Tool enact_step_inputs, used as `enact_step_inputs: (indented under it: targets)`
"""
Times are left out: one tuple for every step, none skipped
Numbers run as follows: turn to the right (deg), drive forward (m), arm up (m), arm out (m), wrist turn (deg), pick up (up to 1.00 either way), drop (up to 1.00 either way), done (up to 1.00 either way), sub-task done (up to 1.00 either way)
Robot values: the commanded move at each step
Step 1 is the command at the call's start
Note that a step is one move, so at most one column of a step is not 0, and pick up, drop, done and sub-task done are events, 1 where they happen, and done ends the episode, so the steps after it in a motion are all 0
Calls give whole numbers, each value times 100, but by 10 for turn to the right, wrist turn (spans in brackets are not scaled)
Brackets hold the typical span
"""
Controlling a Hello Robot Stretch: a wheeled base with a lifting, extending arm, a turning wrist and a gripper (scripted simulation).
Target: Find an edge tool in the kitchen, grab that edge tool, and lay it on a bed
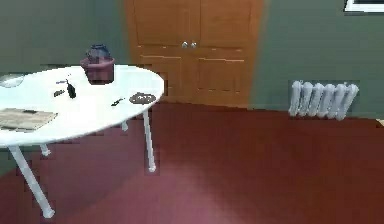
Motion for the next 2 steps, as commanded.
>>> enact_step_inputs:
  targets:
    - [450,0,0,0,0,0,0,0,0]
    - [360,0,0,0,0,0,0,0,0]
